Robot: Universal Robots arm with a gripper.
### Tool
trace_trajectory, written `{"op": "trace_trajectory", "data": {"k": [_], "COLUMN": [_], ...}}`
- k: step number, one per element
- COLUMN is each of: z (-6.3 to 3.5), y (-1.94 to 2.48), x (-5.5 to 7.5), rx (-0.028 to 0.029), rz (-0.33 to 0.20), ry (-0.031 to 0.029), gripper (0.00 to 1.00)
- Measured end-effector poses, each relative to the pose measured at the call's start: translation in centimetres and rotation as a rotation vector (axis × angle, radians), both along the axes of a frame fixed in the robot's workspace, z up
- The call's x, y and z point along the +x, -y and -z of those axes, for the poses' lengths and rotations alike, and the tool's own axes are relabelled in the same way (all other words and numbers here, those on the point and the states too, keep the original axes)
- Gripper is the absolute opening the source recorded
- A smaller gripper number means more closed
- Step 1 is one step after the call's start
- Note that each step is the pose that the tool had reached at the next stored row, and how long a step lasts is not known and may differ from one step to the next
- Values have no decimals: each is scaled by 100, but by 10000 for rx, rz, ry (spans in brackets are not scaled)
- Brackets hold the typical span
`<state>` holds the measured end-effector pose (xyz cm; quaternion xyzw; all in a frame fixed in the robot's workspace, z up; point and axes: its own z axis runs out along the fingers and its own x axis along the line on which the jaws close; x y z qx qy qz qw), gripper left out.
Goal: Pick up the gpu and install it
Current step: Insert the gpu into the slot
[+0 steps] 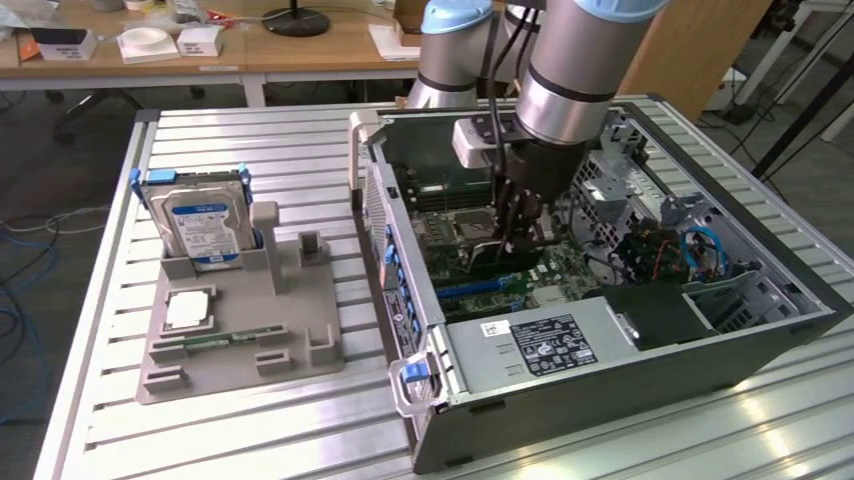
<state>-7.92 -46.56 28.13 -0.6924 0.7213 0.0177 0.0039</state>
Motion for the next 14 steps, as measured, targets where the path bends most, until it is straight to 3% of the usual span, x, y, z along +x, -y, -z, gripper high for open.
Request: {"op": "trace_trajectory", "data": {"k": [14], "z": [58], "y": [0], "x": [-39], "rx": [1], "rz": [-12], "ry": [4], "gripper": [26]}}
